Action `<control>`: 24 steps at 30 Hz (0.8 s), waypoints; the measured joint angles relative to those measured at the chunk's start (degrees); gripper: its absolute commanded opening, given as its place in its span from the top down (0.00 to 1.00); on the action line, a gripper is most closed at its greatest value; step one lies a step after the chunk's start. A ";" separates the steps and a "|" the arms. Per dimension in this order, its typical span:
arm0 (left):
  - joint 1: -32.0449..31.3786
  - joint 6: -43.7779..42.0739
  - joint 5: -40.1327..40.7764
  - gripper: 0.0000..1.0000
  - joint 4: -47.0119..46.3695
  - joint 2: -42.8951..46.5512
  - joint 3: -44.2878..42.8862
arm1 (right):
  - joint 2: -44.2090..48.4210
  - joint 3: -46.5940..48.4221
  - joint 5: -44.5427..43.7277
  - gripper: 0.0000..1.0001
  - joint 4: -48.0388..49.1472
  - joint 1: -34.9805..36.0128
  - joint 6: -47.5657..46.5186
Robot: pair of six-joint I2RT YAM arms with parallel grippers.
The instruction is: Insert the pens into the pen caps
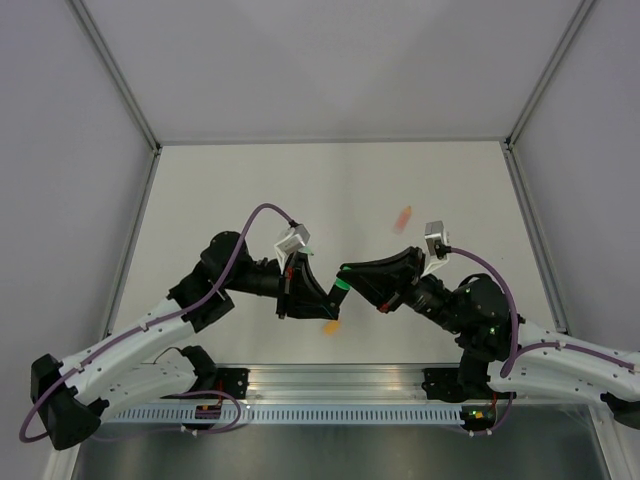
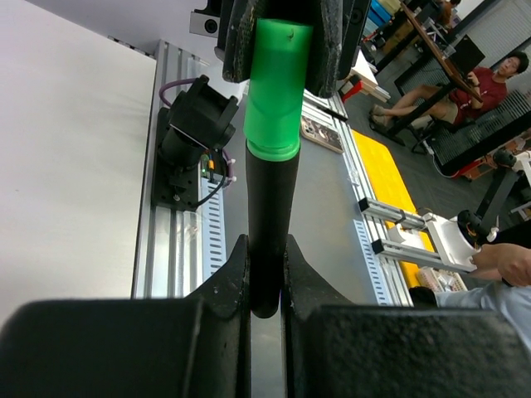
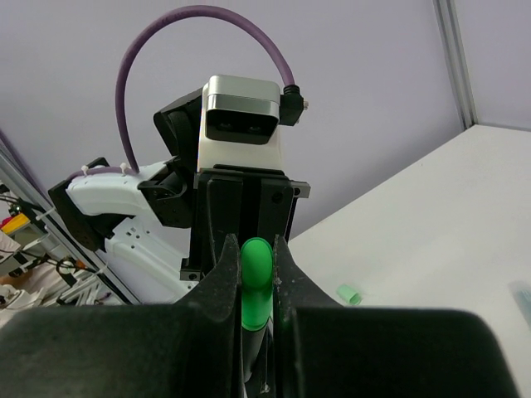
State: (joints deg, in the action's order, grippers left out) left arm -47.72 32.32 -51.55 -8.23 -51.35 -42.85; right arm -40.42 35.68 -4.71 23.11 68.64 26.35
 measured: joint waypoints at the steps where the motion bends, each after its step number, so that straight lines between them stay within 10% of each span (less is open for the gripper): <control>1: 0.02 -0.24 -0.07 0.98 0.81 -0.31 -0.70 | 0.02 -0.17 -0.04 1.00 0.61 -0.07 0.04; 24: 0.09 -7.02 5.64 0.98 19.41 -4.74 -11.74 | -0.24 -3.41 -8.48 1.00 6.21 -0.63 5.40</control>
State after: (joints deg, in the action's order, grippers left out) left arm -47.64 25.30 -45.91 11.18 -56.10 -54.59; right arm -40.66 32.27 -13.19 29.32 68.01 31.75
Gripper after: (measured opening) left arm 0.133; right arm 0.095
